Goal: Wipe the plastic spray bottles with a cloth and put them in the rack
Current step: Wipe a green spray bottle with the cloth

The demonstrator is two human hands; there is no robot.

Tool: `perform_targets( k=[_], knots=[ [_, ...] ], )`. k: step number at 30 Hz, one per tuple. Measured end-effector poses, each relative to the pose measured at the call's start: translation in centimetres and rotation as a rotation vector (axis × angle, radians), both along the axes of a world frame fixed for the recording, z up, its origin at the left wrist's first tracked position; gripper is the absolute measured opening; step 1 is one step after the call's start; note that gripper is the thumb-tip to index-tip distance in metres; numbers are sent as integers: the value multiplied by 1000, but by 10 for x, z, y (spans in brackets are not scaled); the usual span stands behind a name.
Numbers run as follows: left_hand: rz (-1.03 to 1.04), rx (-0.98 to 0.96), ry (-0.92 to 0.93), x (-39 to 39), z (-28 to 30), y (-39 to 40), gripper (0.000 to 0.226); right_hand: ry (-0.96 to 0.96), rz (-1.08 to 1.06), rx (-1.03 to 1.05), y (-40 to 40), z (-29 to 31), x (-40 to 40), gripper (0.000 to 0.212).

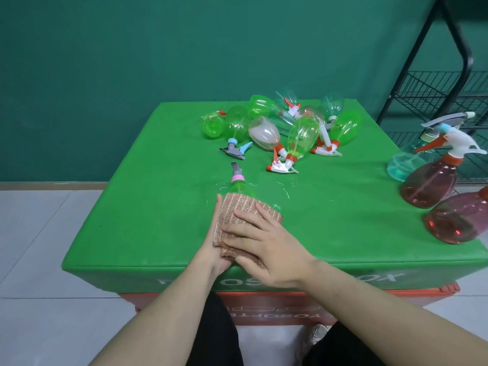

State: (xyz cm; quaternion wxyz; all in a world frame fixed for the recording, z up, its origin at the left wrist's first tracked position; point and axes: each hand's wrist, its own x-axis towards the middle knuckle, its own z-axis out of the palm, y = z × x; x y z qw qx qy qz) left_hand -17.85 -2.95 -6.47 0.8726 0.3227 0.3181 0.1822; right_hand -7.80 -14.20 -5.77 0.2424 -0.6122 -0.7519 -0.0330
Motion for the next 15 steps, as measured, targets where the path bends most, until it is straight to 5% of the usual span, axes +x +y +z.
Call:
perform_targets(
  k=[5,15],
  knots=[
    [120,-40,-49,1,-6,0,37,-31,-81,-80,19,10,4,44],
    [9,-97,-196,5,-11,7,43,80,-366,-143,53,31,8,54]
  ],
)
